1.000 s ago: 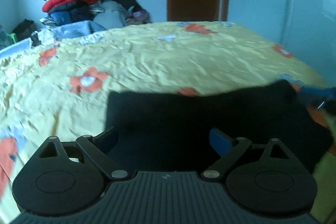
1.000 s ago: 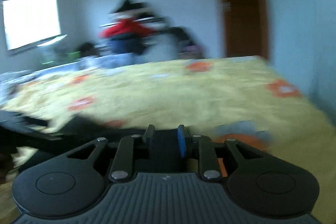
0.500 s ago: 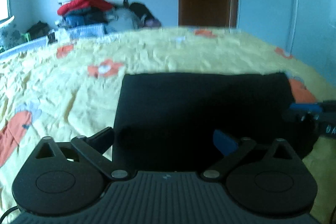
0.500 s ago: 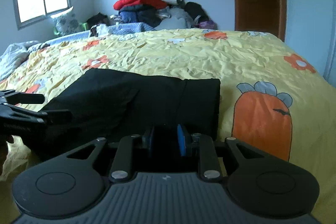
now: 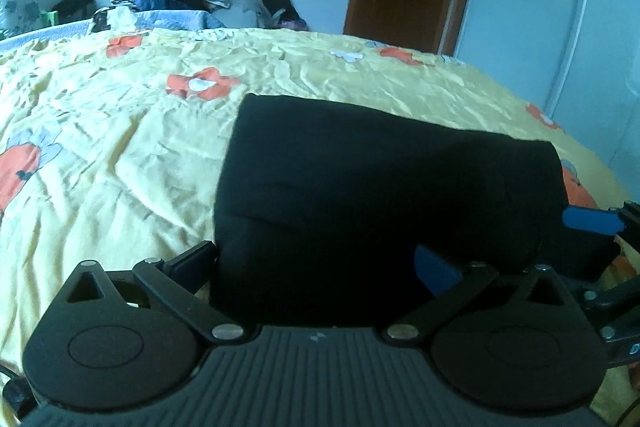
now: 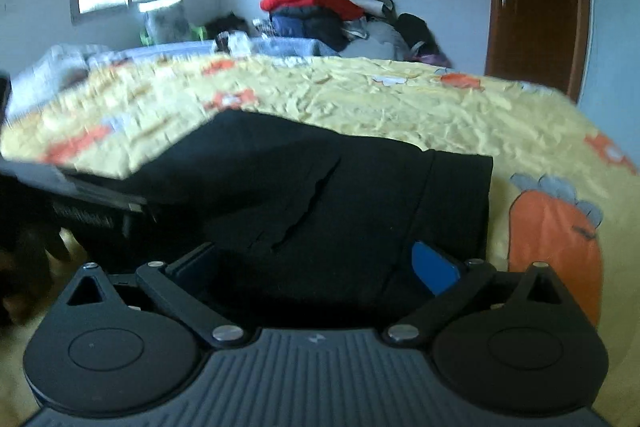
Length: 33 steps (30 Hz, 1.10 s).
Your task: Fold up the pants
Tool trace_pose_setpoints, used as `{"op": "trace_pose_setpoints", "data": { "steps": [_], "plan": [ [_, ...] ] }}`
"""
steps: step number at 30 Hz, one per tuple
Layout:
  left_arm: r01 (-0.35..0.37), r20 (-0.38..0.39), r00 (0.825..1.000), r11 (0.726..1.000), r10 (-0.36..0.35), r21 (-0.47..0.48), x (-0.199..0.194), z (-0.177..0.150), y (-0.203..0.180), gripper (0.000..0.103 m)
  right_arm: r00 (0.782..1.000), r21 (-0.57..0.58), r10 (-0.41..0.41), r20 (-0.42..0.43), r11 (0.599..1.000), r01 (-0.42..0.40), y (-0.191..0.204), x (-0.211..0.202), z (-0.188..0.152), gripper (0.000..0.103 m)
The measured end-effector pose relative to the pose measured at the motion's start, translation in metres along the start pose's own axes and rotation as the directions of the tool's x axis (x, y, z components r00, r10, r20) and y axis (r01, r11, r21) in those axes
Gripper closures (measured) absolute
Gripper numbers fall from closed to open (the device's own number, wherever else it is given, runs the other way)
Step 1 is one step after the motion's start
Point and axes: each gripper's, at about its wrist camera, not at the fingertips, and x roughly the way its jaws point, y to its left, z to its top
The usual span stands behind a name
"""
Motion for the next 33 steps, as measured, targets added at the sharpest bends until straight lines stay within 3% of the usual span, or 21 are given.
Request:
{"op": "trace_pose_setpoints", "data": {
  "steps": [5, 7, 12, 17, 20, 23, 26, 33],
  "plan": [
    [-0.043, 0.045, 0.998, 0.998, 0.04, 0.056, -0.033, -0.007, -0.007, 0.001, 0.984, 0.111, -0.151, 0.099, 0.984, 0.14, -0.002, -0.029, 0.001, 0.0],
    [-0.052, 0.034, 0.998, 0.992, 0.049, 0.115, -0.035, -0.01, -0.016, 0.001, 0.986, 0.08, -0.112, 0.123, 0.991, 0.103, 0.005, -0.038, 0.001, 0.0],
    [-0.092, 0.037, 0.996, 0.982, 0.087, 0.166, -0.024, -0.013, -0.025, 0.0, 0.986, -0.028, -0.157, -0.061, 0.987, 0.156, 0.022, -0.002, 0.0, 0.0],
    [-0.075, 0.002, 0.997, 0.991, 0.075, 0.107, -0.021, -0.006, -0.016, 0.0, 0.984, 0.051, -0.157, -0.083, 0.986, 0.161, 0.009, 0.011, 0.008, 0.0],
    [-0.085, 0.024, 0.996, 0.988, 0.082, 0.128, -0.036, -0.007, -0.018, 0.002, 0.981, 0.008, -0.19, -0.038, 0.982, 0.19, 0.02, -0.011, 0.008, 0.0],
    [-0.083, 0.018, 0.997, 0.988, 0.081, 0.132, -0.042, -0.01, -0.022, 0.001, 0.981, -0.006, -0.184, -0.056, 0.983, 0.184, 0.027, -0.019, 0.004, 0.0],
    [-0.069, -0.001, 0.998, 0.991, 0.07, 0.118, -0.047, -0.015, -0.024, 0.001, 0.974, -0.018, -0.202, -0.099, 0.979, 0.202, 0.027, -0.009, -0.003, 0.0],
    [-0.077, 0.002, 0.997, 0.988, 0.078, 0.134, -0.05, -0.025, -0.03, 0.0, 0.973, 0.0, -0.221, -0.064, 0.975, 0.222, 0.03, -0.008, -0.009, 0.0]
  ]
}}
